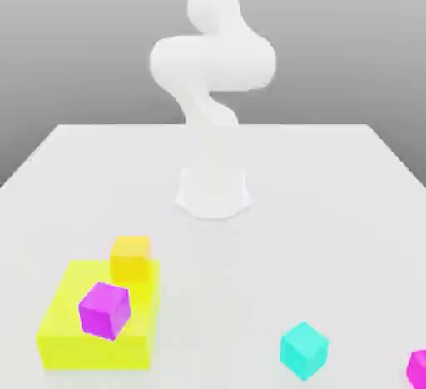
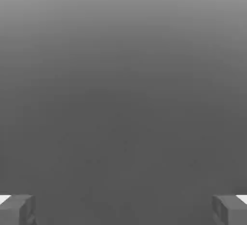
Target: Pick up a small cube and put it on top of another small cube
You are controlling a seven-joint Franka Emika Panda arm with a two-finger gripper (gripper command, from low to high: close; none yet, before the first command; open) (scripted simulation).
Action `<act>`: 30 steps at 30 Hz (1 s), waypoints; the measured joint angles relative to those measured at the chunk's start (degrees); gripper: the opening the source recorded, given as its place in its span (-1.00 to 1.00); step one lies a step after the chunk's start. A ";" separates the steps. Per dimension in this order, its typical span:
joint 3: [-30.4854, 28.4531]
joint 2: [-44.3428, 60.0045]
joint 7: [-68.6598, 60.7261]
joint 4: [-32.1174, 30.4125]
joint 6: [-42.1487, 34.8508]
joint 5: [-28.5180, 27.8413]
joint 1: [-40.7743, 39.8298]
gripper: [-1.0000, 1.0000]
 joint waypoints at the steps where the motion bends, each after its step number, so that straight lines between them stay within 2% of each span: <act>1: 1.18 2.24 1.03 0.33 0.37 -0.60 -0.32 0.00; 17: 16.36 35.65 18.78 5.20 5.82 -13.30 -1.26 0.00; 24: 17.88 50.08 26.09 7.28 8.31 -18.22 3.07 0.00; 30: 19.04 61.59 30.26 8.86 11.08 -19.33 6.82 0.00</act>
